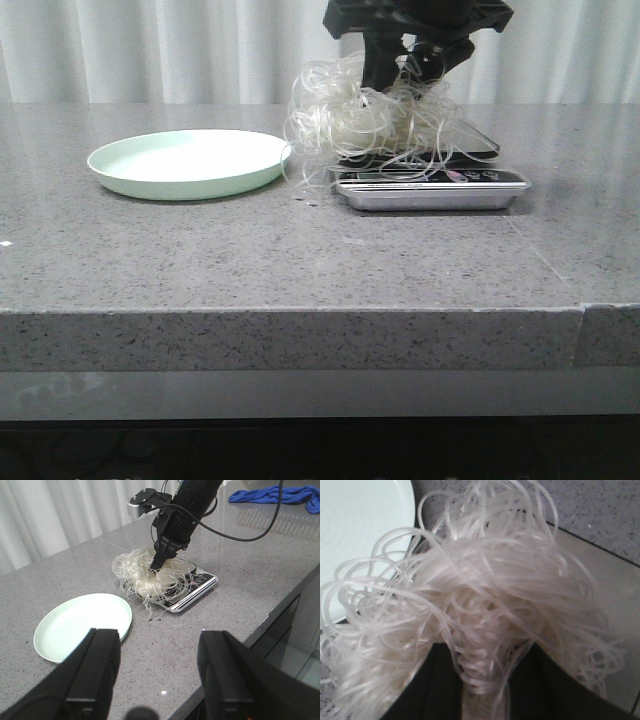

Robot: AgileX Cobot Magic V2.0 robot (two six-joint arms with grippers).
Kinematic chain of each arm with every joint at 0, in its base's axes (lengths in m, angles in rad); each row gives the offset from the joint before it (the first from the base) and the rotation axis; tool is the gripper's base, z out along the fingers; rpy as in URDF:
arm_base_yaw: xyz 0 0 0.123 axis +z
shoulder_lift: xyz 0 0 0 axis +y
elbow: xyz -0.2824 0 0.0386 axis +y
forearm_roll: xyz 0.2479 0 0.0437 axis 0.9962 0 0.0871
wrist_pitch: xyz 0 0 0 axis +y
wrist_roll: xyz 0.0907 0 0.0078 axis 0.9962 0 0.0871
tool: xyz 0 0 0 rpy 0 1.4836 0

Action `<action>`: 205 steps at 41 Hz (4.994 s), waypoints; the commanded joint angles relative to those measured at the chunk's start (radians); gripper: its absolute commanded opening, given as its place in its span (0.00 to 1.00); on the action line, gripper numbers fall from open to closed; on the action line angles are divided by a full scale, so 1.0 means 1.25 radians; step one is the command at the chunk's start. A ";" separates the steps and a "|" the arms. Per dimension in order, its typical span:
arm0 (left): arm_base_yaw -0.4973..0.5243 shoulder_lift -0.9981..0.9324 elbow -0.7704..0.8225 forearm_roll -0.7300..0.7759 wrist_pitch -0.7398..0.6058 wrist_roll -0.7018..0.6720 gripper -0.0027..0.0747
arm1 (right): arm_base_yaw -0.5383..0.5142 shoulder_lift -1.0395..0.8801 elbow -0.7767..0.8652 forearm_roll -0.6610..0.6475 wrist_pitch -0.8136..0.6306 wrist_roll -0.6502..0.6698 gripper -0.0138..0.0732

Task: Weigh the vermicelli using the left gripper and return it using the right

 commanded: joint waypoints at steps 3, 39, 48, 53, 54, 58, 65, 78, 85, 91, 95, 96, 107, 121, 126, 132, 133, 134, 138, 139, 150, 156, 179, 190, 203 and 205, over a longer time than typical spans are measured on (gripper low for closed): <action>-0.001 0.005 -0.019 -0.009 -0.066 -0.007 0.58 | -0.002 -0.062 -0.021 0.001 -0.014 -0.007 0.34; -0.001 0.005 -0.019 -0.009 -0.066 -0.007 0.58 | 0.174 -0.048 -0.280 0.005 -0.146 -0.007 0.34; -0.001 0.005 -0.019 -0.009 -0.066 -0.007 0.58 | 0.189 0.068 -0.361 0.005 -0.156 -0.007 0.34; -0.001 0.005 -0.019 -0.009 -0.066 -0.007 0.58 | 0.189 0.113 -0.389 0.005 -0.155 -0.007 0.34; -0.001 0.005 -0.019 -0.009 -0.066 -0.007 0.58 | 0.189 0.121 -0.390 0.005 -0.156 -0.007 0.35; -0.001 0.005 -0.019 -0.009 -0.066 -0.007 0.58 | 0.189 0.142 -0.396 0.005 -0.144 -0.007 0.38; -0.001 0.005 -0.019 -0.009 -0.066 -0.007 0.58 | 0.189 0.157 -0.396 0.007 -0.108 -0.007 0.58; -0.001 0.005 -0.019 -0.009 -0.066 -0.007 0.58 | 0.187 0.122 -0.397 0.007 -0.084 -0.006 0.71; -0.001 0.005 -0.019 -0.009 -0.066 -0.007 0.58 | 0.187 0.056 -0.397 0.007 -0.010 -0.002 0.71; -0.001 0.005 -0.019 -0.009 -0.066 -0.007 0.58 | 0.187 -0.018 -0.383 0.007 0.056 -0.002 0.71; -0.001 0.005 -0.019 -0.009 -0.066 -0.007 0.58 | 0.187 -0.077 -0.337 0.001 0.057 -0.002 0.71; -0.001 0.005 -0.019 -0.009 -0.066 -0.007 0.58 | 0.187 -0.097 -0.316 -0.003 0.053 -0.002 0.71; -0.001 0.005 -0.019 -0.009 -0.066 -0.007 0.58 | 0.187 -0.324 -0.066 -0.054 0.004 -0.002 0.71; -0.001 0.005 -0.019 -0.027 -0.066 -0.007 0.58 | 0.187 -0.638 0.277 -0.070 -0.029 0.000 0.71; -0.001 0.005 -0.019 -0.040 -0.066 -0.007 0.58 | 0.187 -0.755 0.379 -0.070 -0.029 0.000 0.71; -0.001 0.005 -0.019 -0.040 -0.066 -0.007 0.58 | 0.187 -0.878 0.473 -0.070 -0.025 0.000 0.71; -0.001 0.005 -0.019 -0.040 -0.066 -0.007 0.58 | 0.187 -0.901 0.490 -0.070 -0.023 0.000 0.71; -0.001 0.005 -0.019 -0.040 -0.066 -0.007 0.58 | 0.187 -0.924 0.502 -0.070 -0.020 0.000 0.71; -0.001 0.005 -0.019 -0.040 -0.066 -0.007 0.58 | 0.187 -0.998 0.559 -0.070 -0.008 0.000 0.71; -0.001 0.005 -0.019 -0.040 -0.066 -0.007 0.58 | 0.187 -1.013 0.569 -0.070 -0.004 0.000 0.71; -0.001 0.005 -0.019 -0.040 -0.066 -0.007 0.58 | 0.187 -1.135 0.661 -0.070 0.014 0.000 0.71; -0.001 0.005 -0.019 -0.040 -0.066 -0.007 0.55 | 0.187 -1.138 0.662 -0.070 0.012 0.000 0.66; -0.001 0.005 -0.019 -0.040 -0.066 -0.007 0.22 | 0.187 -1.138 0.670 -0.070 0.012 0.000 0.34; -0.001 0.005 -0.019 -0.040 -0.066 -0.007 0.22 | 0.187 -1.138 0.670 -0.070 0.012 0.000 0.34; 0.085 -0.076 0.083 -0.006 -0.161 -0.007 0.22 | 0.187 -1.138 0.670 -0.070 0.012 0.000 0.34; 0.125 -0.103 0.122 0.002 -0.189 -0.007 0.22 | 0.187 -1.138 0.670 -0.070 0.012 0.000 0.34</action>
